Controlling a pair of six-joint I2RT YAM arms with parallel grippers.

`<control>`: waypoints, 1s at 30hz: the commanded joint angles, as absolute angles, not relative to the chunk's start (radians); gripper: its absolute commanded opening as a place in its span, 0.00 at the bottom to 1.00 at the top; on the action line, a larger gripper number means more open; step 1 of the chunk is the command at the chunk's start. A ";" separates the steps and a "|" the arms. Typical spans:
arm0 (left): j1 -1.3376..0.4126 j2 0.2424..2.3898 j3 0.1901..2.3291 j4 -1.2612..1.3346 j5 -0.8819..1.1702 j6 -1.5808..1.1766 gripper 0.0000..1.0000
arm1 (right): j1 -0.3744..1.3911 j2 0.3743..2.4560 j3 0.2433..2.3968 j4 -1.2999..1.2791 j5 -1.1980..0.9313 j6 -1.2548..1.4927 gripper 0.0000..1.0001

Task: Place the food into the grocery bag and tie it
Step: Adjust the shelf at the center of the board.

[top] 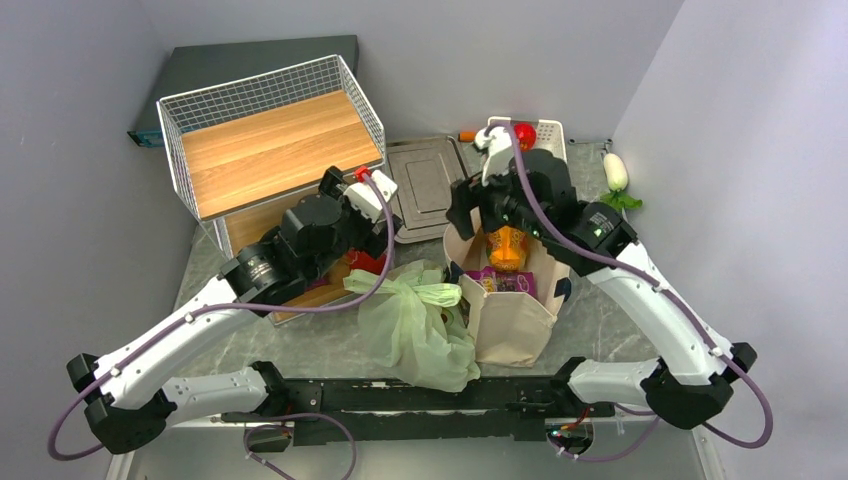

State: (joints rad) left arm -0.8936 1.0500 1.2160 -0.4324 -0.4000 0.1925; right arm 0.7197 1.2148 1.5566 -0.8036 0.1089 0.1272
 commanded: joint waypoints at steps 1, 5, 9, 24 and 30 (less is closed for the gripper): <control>-0.870 1.018 1.215 -0.380 -0.445 0.157 0.99 | 0.806 1.210 1.493 -0.717 0.006 0.042 0.82; -0.862 1.007 1.204 -0.365 -0.455 0.155 0.99 | 0.895 1.226 1.445 -0.696 -0.042 0.012 0.83; -0.859 1.005 1.200 -0.363 -0.473 0.156 0.99 | 0.955 1.250 1.416 -0.678 -0.073 -0.012 0.85; -0.853 0.983 1.186 -0.343 -0.492 0.144 0.99 | 1.035 1.308 1.344 -0.653 -0.115 -0.011 1.00; -0.850 0.981 1.184 -0.338 -0.533 0.142 0.99 | 1.047 1.310 1.293 -0.634 -0.124 -0.002 1.00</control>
State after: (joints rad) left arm -0.8753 1.0027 1.1664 -0.4362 -0.4404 0.1669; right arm 1.0229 1.3098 1.3327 -0.6395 -0.0906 0.0086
